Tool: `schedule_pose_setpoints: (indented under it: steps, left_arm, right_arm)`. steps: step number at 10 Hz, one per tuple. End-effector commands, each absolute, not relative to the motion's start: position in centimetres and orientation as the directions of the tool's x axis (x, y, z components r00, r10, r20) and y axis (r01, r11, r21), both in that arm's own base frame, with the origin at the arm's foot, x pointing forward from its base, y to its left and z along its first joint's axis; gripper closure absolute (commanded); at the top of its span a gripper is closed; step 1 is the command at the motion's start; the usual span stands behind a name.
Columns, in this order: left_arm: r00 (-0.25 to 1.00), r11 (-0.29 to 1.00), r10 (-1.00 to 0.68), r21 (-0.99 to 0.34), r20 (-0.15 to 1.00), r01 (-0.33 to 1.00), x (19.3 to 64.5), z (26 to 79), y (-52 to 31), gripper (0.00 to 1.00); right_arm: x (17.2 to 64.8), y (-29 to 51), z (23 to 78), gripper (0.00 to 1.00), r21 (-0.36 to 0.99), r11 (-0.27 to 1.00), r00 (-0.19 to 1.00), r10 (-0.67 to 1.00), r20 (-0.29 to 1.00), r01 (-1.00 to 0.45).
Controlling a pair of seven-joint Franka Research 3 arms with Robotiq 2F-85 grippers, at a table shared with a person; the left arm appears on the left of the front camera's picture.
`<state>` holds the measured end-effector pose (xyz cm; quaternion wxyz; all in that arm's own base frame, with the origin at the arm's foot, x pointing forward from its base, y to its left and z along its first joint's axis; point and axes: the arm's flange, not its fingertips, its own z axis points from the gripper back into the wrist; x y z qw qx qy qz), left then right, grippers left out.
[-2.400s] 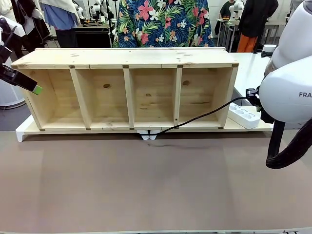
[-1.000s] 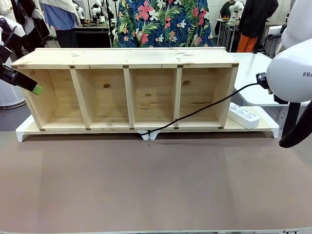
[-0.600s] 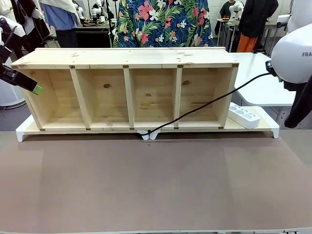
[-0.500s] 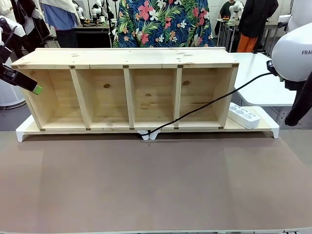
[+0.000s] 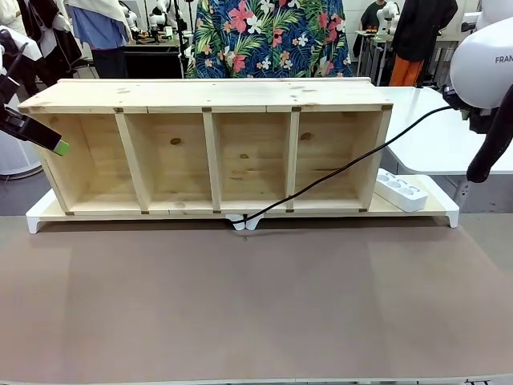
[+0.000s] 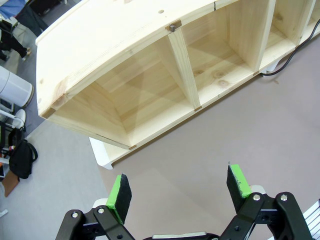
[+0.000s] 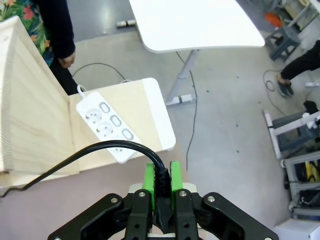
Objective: Perform cable management.
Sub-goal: Pull the grasped Power Cable to the location of the Power Strip.
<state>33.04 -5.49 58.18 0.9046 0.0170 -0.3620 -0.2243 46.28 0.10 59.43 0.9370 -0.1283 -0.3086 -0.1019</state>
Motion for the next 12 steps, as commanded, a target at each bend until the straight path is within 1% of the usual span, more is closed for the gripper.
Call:
schedule_pose_setpoints:
  steps: [1,3,8,12]
  left_arm:
    - [0.634,0.900,-0.416,0.194,0.651,0.391,33.0,58.2,-5.5,0.00]
    - [0.634,0.900,-0.416,0.194,0.651,0.391,33.0,58.2,-5.5,0.00]
    - [0.634,0.900,-0.416,0.194,0.651,0.391,33.0,58.2,-5.5,0.00]
    - [0.634,0.900,-0.416,0.194,0.651,0.391,33.0,58.2,-5.5,0.00]
  right_arm:
    - [47.9,0.1,59.9,0.85,-0.108,0.956,0.774,-0.150,0.615,0.271]
    - [48.8,0.8,59.0,0.85,-0.070,0.968,0.778,-0.151,0.609,0.242]
    - [50.8,1.2,56.0,0.85,-0.008,0.981,0.754,-0.143,0.641,0.192]
    - [52.4,1.2,53.7,0.85,-0.008,0.981,0.759,-0.143,0.635,0.192]
